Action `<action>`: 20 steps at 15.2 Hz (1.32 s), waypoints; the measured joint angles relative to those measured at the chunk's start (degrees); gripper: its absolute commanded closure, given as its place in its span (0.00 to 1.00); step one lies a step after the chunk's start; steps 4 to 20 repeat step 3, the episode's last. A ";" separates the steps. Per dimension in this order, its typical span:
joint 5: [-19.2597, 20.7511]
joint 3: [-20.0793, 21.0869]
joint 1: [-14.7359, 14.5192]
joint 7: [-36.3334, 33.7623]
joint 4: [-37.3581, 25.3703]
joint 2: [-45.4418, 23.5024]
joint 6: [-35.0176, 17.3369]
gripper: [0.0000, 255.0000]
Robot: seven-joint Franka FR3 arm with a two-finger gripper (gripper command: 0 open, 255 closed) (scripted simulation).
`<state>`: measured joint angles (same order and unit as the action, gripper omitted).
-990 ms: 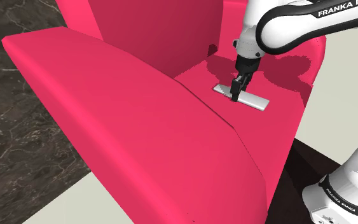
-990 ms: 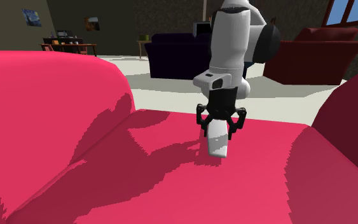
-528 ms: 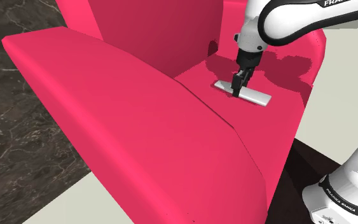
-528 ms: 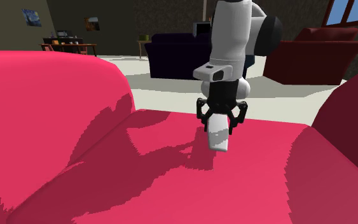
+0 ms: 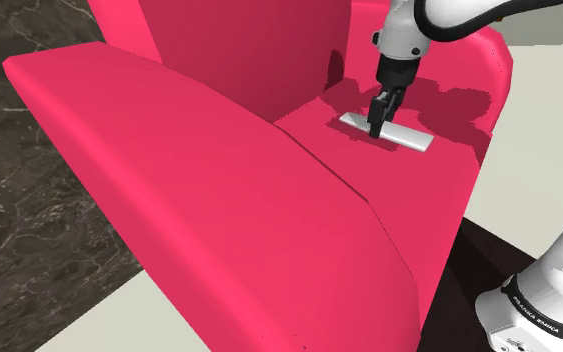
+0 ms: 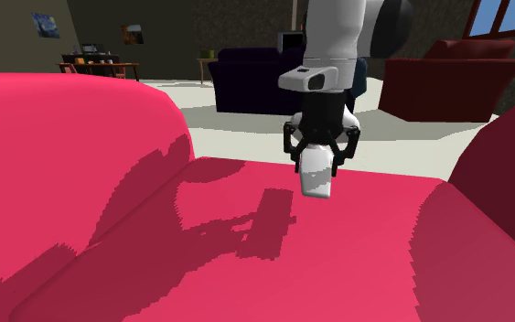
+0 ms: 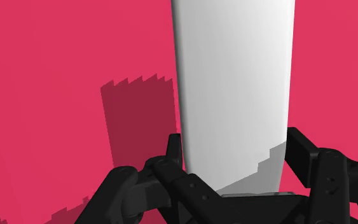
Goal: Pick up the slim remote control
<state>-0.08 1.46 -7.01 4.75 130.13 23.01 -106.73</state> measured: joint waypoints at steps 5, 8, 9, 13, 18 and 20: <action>-0.01 0.01 -0.01 -0.02 -1.95 0.21 2.15 1.00; -0.01 0.01 -0.01 -0.02 -1.95 0.21 2.15 1.00; -0.01 0.01 -0.01 -0.02 -1.95 0.21 2.15 1.00; -0.01 0.01 -0.01 -0.02 -1.95 0.21 2.15 1.00; -0.01 0.01 -0.01 -0.02 -1.95 0.21 2.15 1.00; -0.01 0.01 -0.01 -0.02 -1.95 0.21 2.15 1.00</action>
